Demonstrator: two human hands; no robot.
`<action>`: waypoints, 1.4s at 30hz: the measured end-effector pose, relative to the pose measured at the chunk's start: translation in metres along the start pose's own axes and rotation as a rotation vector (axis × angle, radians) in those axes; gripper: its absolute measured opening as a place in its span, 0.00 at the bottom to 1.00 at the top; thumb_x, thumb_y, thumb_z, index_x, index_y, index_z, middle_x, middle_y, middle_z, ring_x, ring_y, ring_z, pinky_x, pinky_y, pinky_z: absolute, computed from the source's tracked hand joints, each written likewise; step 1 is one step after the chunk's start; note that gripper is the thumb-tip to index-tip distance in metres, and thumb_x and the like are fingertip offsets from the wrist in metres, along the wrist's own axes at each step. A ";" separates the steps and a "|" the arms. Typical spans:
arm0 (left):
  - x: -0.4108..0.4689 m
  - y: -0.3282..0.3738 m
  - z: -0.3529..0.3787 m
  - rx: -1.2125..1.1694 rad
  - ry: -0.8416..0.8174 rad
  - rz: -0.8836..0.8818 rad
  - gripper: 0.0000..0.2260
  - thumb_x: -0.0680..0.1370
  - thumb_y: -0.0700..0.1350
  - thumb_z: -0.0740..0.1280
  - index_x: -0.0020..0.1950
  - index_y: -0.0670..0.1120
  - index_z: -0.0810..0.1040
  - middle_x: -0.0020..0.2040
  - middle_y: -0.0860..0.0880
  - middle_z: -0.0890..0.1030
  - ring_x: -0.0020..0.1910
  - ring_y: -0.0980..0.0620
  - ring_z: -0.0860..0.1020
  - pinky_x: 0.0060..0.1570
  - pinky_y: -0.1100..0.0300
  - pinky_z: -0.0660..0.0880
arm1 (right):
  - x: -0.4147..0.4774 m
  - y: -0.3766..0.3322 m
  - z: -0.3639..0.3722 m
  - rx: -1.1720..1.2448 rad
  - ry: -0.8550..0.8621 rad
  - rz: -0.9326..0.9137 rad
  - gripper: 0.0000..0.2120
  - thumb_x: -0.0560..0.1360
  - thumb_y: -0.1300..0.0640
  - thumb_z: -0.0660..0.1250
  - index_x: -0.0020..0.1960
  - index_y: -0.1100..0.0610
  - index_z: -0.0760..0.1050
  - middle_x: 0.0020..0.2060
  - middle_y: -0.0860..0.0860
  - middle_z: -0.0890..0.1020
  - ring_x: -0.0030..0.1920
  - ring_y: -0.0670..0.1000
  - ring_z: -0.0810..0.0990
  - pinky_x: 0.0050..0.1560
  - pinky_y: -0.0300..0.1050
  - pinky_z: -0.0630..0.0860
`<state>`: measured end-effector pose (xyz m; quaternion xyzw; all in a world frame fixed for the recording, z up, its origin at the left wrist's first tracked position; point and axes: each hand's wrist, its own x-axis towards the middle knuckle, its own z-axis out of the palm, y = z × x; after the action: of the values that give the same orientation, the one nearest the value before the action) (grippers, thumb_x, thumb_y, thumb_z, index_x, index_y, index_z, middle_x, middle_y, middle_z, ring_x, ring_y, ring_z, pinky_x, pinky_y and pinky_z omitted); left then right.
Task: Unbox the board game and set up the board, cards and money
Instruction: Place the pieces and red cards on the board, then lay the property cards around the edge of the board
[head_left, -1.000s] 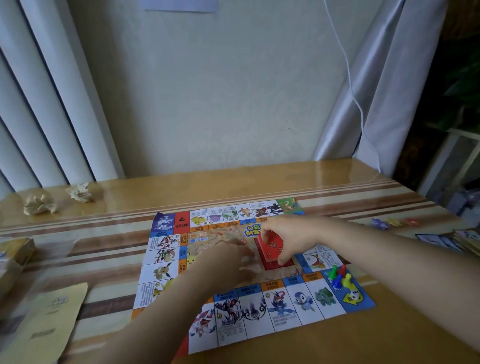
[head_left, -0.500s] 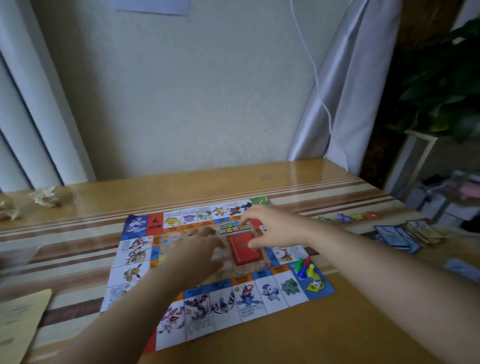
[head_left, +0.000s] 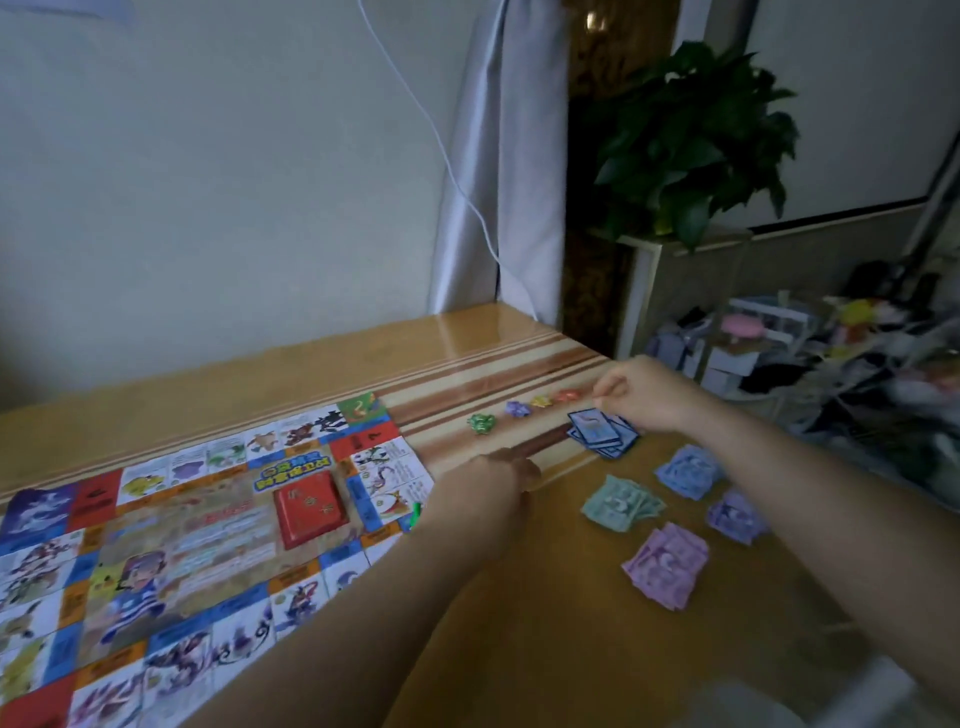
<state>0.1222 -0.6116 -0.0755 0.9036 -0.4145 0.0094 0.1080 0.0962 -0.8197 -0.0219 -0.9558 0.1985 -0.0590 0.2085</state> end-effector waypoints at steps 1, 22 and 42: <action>0.011 0.006 0.007 0.037 -0.031 0.010 0.18 0.81 0.44 0.58 0.71 0.54 0.68 0.66 0.48 0.73 0.60 0.47 0.75 0.55 0.52 0.75 | 0.007 0.011 0.000 -0.013 -0.014 0.054 0.11 0.76 0.60 0.66 0.51 0.66 0.81 0.51 0.64 0.82 0.52 0.61 0.80 0.52 0.52 0.78; 0.066 0.008 0.051 0.195 -0.227 0.034 0.19 0.82 0.45 0.58 0.72 0.52 0.66 0.71 0.51 0.68 0.65 0.45 0.73 0.57 0.49 0.76 | 0.070 0.003 0.019 -0.312 -0.488 0.366 0.32 0.75 0.47 0.69 0.71 0.63 0.63 0.66 0.59 0.72 0.60 0.55 0.75 0.54 0.47 0.72; 0.059 0.015 0.038 0.228 -0.268 0.053 0.20 0.82 0.46 0.57 0.74 0.52 0.63 0.73 0.50 0.65 0.68 0.44 0.70 0.60 0.49 0.74 | 0.074 -0.003 0.027 -0.498 -0.506 0.266 0.27 0.76 0.45 0.66 0.67 0.63 0.68 0.62 0.57 0.75 0.50 0.53 0.73 0.51 0.45 0.71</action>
<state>0.1469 -0.6726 -0.1039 0.8919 -0.4451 -0.0612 -0.0516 0.1696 -0.8373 -0.0427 -0.9275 0.2714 0.2566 0.0180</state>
